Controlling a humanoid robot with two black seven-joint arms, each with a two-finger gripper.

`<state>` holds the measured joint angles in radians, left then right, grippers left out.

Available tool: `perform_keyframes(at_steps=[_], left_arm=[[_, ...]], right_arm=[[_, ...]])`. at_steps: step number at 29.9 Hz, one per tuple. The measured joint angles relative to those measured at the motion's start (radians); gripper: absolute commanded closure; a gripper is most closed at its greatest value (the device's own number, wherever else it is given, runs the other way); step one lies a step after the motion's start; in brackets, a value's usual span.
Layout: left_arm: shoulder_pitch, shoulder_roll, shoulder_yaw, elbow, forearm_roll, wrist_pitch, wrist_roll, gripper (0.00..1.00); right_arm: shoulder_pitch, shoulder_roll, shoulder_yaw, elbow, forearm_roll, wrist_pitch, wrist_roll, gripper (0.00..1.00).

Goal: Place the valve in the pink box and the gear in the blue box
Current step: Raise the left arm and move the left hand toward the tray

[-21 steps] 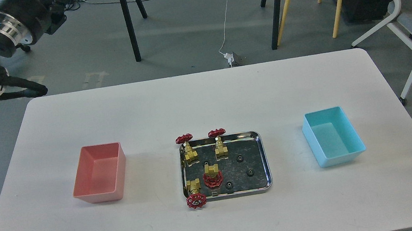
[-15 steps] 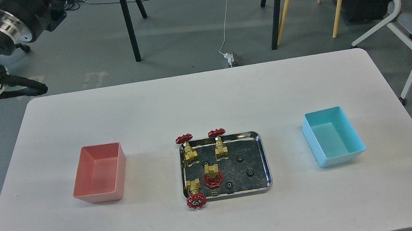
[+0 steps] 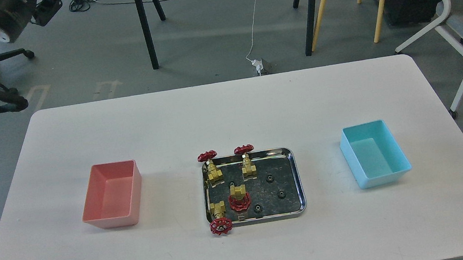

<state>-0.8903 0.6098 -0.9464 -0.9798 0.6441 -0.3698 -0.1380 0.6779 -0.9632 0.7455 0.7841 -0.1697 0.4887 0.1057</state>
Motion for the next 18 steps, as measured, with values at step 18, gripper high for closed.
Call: perform_keyframes(at_steps=[18], left_arm=[[0.034,0.011,0.165,-0.167,0.305,-0.009,0.023,0.00]], right_arm=[[-0.159,-0.155,-0.063,0.088,-0.060,0.000,0.176,0.01]])
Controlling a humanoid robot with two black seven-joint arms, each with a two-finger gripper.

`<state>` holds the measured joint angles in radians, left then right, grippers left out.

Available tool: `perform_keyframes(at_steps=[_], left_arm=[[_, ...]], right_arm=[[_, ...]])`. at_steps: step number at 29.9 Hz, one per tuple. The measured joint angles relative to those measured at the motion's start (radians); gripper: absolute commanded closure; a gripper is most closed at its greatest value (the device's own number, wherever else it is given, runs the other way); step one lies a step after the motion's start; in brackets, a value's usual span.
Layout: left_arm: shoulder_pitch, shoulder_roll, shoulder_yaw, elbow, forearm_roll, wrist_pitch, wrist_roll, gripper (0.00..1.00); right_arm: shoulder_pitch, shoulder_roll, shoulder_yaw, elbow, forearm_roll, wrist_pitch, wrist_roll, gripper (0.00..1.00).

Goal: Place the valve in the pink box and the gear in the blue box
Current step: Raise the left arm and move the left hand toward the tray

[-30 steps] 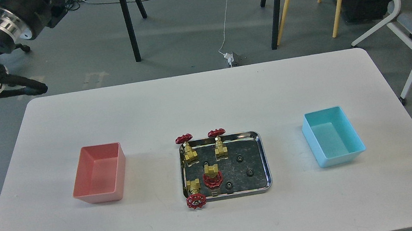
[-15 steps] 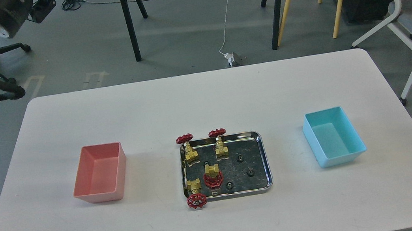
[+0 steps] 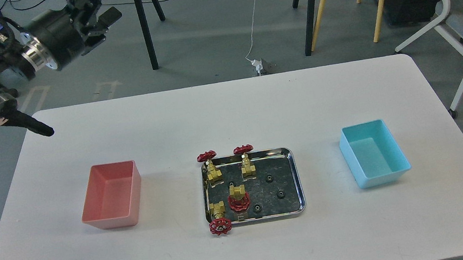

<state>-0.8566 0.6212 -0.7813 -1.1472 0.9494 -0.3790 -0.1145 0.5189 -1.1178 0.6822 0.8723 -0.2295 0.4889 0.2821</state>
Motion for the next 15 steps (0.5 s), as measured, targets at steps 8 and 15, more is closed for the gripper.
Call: perform_keyframes(at_steps=[8,15], left_arm=[[0.048,0.012,-0.007,-0.026,0.005,0.009,-0.009,0.00],[0.054,-0.025,-0.013,-0.027,0.005,0.012,-0.013,0.00]], right_arm=[[-0.196,-0.088,-0.001,0.027,0.006,0.000,0.160,0.01],[-0.318,-0.093,-0.008,0.023,0.035,0.000,0.192,0.01]])
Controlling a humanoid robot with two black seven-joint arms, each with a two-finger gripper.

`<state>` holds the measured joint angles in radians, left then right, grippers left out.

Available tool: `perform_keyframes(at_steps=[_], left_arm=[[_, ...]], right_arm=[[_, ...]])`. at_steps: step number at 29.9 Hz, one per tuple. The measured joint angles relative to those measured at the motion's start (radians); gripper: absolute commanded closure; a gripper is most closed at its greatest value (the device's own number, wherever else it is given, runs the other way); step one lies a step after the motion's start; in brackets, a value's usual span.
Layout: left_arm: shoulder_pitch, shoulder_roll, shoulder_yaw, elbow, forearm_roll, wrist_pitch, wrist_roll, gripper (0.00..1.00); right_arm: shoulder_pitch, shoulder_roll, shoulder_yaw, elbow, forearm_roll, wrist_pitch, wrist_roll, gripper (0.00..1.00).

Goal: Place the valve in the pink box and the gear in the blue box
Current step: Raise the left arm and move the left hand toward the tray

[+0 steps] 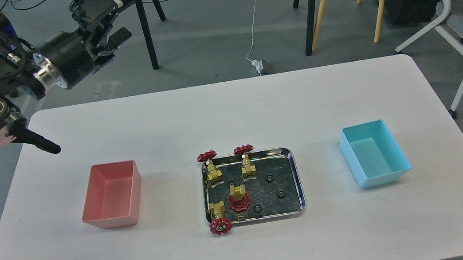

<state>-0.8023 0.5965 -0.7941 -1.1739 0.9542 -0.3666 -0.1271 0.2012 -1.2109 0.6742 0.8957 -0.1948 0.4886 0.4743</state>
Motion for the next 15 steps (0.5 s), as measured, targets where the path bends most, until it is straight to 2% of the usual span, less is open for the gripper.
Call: perform_keyframes(at_steps=[7,15], left_arm=[[-0.001,-0.019,-0.003,0.000,0.000,0.011,0.005,0.00],[-0.002,-0.020,0.027,0.003,0.013,0.050,0.009,0.01]], right_arm=[[-0.118,0.000,-0.001,-0.069,0.065,0.000,0.001,0.01],[-0.122,0.000,0.019,-0.092,0.084,0.000,0.004,0.01]])
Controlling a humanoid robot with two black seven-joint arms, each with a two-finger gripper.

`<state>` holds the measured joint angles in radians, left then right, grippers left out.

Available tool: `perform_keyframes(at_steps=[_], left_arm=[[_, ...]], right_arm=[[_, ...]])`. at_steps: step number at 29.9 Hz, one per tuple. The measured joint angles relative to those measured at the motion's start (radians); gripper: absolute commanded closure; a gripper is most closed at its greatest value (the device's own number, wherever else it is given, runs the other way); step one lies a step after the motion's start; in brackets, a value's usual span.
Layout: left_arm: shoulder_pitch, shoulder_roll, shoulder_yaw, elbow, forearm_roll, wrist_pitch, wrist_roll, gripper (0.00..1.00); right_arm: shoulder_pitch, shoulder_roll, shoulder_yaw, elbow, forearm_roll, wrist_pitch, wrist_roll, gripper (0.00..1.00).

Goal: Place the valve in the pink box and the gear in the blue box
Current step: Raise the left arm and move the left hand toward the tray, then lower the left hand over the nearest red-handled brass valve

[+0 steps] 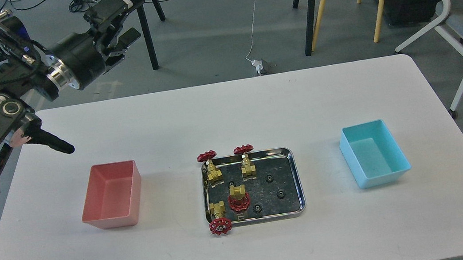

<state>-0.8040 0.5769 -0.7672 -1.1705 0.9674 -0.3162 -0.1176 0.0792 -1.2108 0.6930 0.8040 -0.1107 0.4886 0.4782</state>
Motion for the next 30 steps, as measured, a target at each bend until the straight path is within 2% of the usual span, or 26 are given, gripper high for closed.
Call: perform_keyframes(at_steps=[4,10,13,18,21,23,26,30], left_arm=[[-0.010,0.014,0.043,-0.022,0.081,-0.009,-0.002,0.01],[-0.010,0.075,0.100,-0.185,0.238,-0.096,-0.009,0.01],[-0.010,0.076,0.150,-0.254,0.351,-0.111,-0.016,0.02],[-0.008,0.032,0.206,-0.304,0.541,-0.107,-0.081,0.05],[-0.004,-0.022,0.222,-0.307,0.661,-0.093,-0.134,0.06],[0.000,-0.047,0.245,-0.307,0.765,-0.066,-0.178,0.07],[0.002,-0.062,0.331,-0.300,0.953,0.022,-0.232,0.07],[0.004,-0.095,0.476,-0.242,1.133,0.201,-0.259,0.07]], right_arm=[[0.017,0.000,0.023,0.003,0.000,0.000,0.000,0.01],[0.029,0.003,0.057,0.003,0.000,0.000,-0.001,0.01],[0.029,0.007,0.071,0.003,0.000,0.000,-0.001,0.01],[0.030,0.008,0.090,0.001,0.000,0.000,-0.001,0.01],[0.035,0.007,0.093,0.001,0.000,0.000,-0.001,0.01],[0.041,0.001,0.093,0.000,0.000,0.000,-0.001,0.01],[0.044,-0.001,0.093,0.000,0.000,0.000,-0.003,0.01],[0.055,-0.002,0.092,0.000,-0.001,0.000,-0.005,0.01]])
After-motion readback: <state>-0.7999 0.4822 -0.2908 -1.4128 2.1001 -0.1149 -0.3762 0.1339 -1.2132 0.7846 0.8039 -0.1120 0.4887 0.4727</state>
